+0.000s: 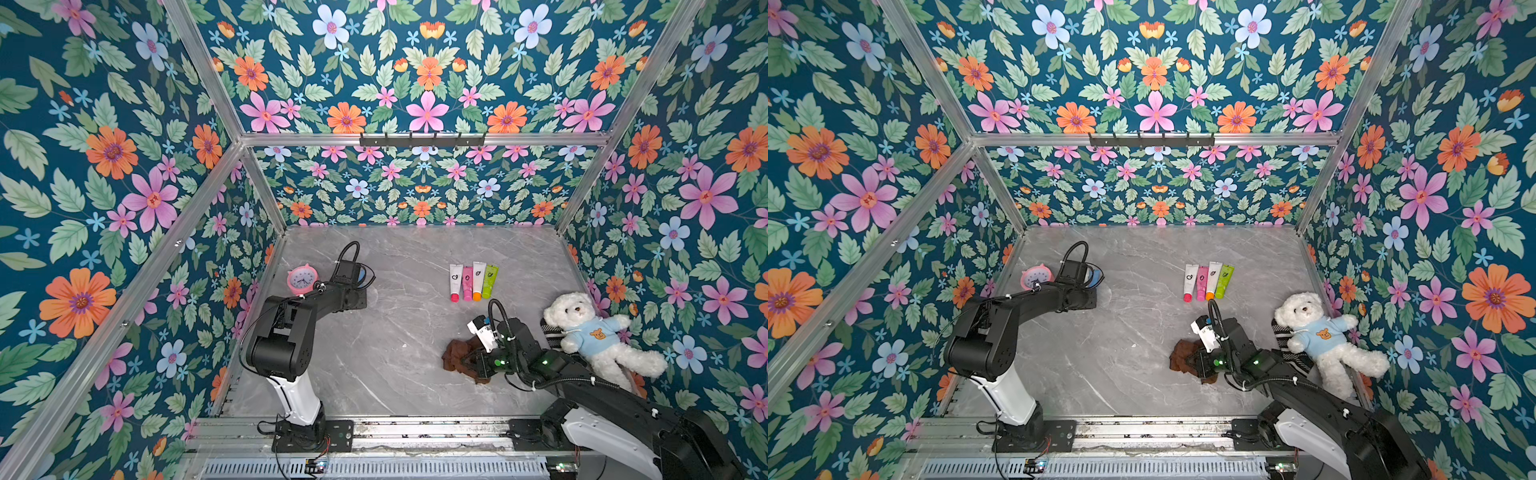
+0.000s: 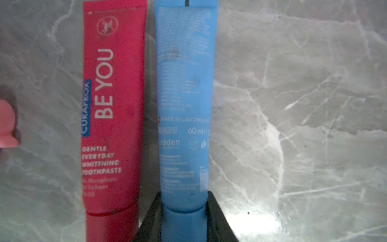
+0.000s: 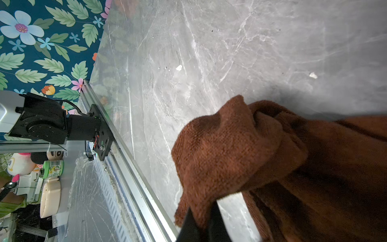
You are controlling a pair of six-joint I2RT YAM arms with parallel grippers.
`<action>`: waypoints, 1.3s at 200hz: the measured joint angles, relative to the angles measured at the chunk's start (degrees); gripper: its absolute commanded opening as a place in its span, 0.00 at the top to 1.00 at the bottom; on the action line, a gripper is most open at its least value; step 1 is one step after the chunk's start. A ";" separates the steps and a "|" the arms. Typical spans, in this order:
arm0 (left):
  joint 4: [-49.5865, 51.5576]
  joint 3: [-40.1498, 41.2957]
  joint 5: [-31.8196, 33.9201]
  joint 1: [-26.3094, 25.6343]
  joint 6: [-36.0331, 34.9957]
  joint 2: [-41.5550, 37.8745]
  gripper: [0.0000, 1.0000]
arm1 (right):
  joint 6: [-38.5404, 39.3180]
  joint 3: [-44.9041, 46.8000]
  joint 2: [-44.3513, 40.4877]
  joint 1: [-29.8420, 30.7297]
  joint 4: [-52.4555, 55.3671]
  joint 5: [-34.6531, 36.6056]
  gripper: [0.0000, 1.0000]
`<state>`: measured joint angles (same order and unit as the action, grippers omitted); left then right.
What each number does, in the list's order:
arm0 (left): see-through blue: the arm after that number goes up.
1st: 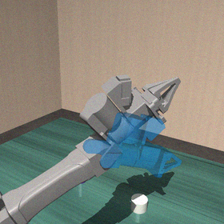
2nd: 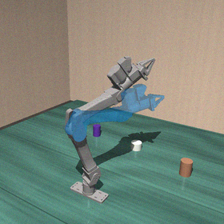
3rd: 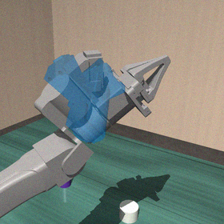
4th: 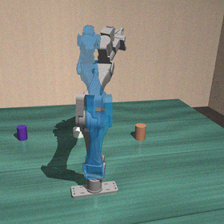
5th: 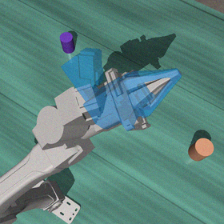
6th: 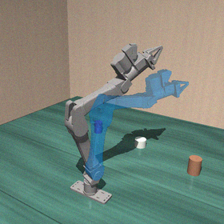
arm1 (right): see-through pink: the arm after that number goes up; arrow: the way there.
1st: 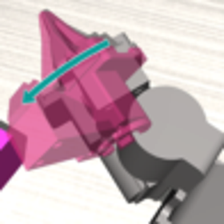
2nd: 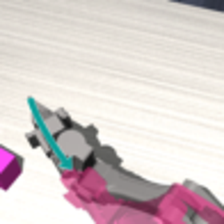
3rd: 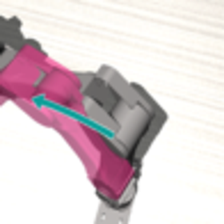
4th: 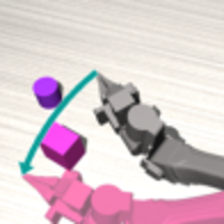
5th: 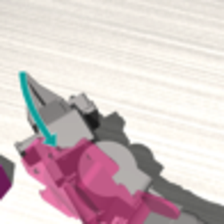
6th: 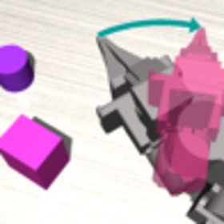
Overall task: Wipe the surface of the toothpaste tube
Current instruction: Place the toothpaste at the center of the board, then move the toothpaste to the center of the board.
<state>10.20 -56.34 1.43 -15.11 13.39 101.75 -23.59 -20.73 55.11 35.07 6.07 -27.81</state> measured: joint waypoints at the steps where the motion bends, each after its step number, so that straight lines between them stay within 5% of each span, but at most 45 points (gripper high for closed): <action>1: 0.00 0.00 0.02 0.00 0.00 0.00 0.93 | 0.00 0.00 0.00 0.00 0.00 0.00 1.00; 112: 8.37 -1.79 0.98 -0.70 0.22 -5.33 0.43 | 0.26 -0.55 1.51 0.35 -0.39 0.20 1.00; 174: 10.49 -3.76 0.11 -2.32 0.46 -8.09 0.42 | 0.42 -0.61 1.73 0.52 -0.37 0.52 1.00; 220: 7.45 -6.40 -1.79 -10.58 3.30 -15.13 0.32 | -0.57 0.17 -3.13 0.55 0.85 3.37 1.00; 260: -1.44 -9.40 -3.76 -23.23 7.43 -10.36 0.20 | -5.60 2.16 -8.66 0.48 5.79 7.78 1.00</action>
<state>8.75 -65.73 -2.33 -38.35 20.82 91.39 -29.19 -18.57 46.46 35.55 11.86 -20.03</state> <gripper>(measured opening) 0.794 0.071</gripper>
